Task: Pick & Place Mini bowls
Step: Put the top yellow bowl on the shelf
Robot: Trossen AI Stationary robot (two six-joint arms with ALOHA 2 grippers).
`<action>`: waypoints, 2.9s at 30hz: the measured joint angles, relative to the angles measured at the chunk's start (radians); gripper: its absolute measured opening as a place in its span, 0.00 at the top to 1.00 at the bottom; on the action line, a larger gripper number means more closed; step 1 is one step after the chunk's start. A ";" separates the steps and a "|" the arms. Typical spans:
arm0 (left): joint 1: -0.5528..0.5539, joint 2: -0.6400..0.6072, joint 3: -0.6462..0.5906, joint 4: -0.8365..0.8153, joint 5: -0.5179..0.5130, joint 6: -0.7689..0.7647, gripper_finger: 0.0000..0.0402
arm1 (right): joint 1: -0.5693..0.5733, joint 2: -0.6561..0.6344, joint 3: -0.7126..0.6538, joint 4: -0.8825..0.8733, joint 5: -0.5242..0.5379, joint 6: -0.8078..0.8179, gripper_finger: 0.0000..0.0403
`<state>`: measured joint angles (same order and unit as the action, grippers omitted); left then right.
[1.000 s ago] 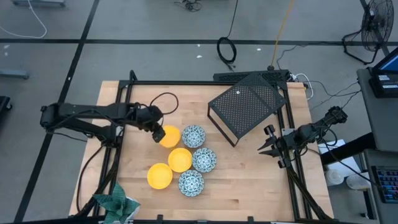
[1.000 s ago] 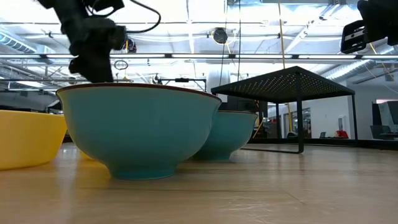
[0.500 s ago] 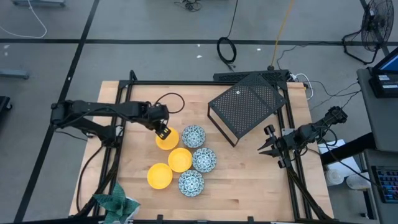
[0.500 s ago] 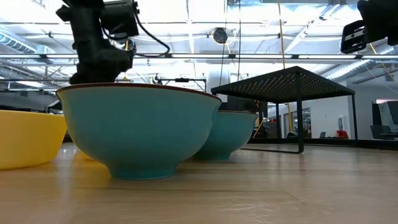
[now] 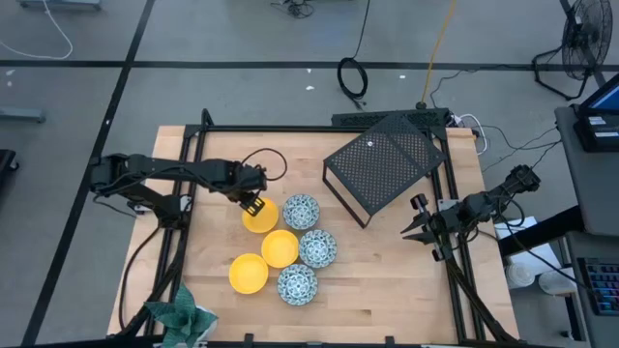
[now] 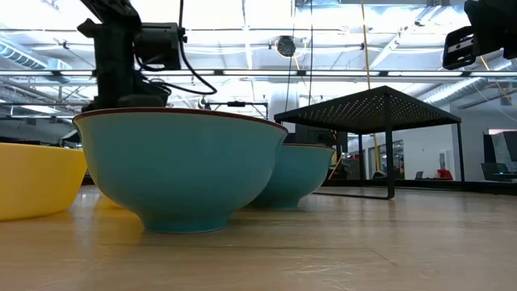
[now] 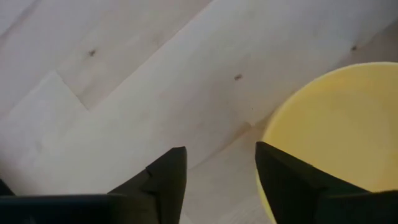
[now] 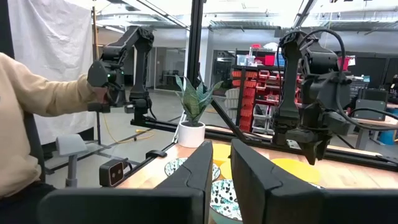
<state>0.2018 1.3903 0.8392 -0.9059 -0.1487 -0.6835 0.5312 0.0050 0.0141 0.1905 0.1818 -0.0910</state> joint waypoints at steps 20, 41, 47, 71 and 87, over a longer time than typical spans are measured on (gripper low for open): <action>0.045 -0.018 -0.005 -0.011 0.156 -0.147 0.36 | 0.000 0.000 0.000 0.000 0.000 0.000 0.89; -0.030 -0.018 -0.149 0.044 0.169 -0.380 0.36 | 0.000 0.000 0.000 0.000 0.000 0.000 0.89; -0.030 -0.018 -0.149 0.043 0.168 -0.420 0.39 | 0.000 0.000 0.000 0.000 0.000 0.000 0.89; -0.156 -0.139 0.177 0.042 -0.383 0.013 0.98 | 0.000 0.000 0.000 0.000 0.000 0.000 0.89; -0.174 -0.149 0.193 0.693 -1.082 0.766 0.99 | 0.000 0.000 0.000 0.000 0.000 0.000 0.89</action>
<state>0.0279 1.2415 1.0326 -0.2125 -1.2302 0.0826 0.5313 0.0048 0.0142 0.1905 0.1818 -0.0910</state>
